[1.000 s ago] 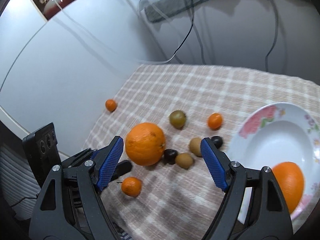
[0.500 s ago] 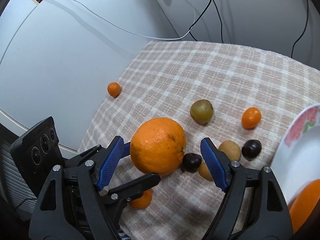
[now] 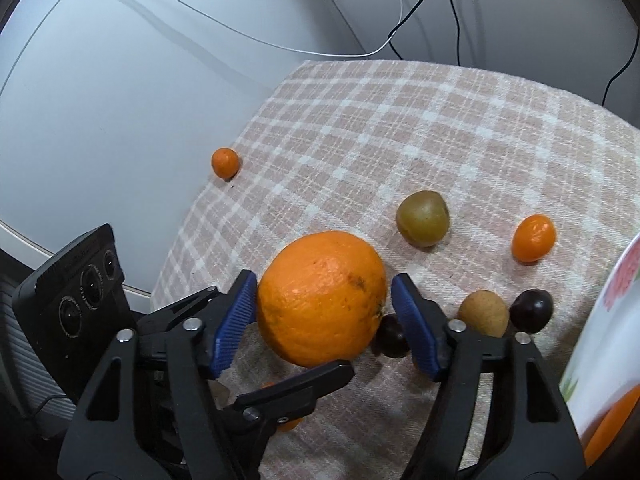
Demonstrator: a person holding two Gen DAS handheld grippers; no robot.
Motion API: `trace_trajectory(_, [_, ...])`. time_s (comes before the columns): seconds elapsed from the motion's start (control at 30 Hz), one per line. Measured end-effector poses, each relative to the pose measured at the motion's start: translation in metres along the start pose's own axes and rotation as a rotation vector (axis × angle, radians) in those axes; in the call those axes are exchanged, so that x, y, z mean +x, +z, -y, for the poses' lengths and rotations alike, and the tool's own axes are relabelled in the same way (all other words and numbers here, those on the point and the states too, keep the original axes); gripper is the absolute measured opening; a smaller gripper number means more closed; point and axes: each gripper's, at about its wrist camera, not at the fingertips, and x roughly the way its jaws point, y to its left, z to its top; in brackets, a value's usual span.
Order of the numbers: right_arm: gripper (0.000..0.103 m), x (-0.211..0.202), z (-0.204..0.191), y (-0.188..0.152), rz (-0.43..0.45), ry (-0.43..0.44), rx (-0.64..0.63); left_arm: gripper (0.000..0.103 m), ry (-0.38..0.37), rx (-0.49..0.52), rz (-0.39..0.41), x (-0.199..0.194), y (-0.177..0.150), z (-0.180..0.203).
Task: Organize fruits
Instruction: 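Close both tools together around the second large orange, then carry the second orange with both tools and lower it beside the first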
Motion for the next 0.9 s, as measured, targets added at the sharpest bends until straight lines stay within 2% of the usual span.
trace_trajectory(0.13, [0.069,0.000,-0.002,0.000,-0.001,-0.005,-0.007,0.063,0.029,0.022,0.006,0.003,0.000,0.003])
trace_trajectory(0.57, [0.068,-0.009,-0.006,-0.008,0.020,0.010,0.001,0.062,0.052,0.047,0.026,-0.004,-0.002,0.010])
trace_trajectory(0.9, [0.068,-0.038,-0.008,-0.006,0.080,0.008,-0.002,0.062,0.048,0.096,0.057,-0.012,0.012,0.031])
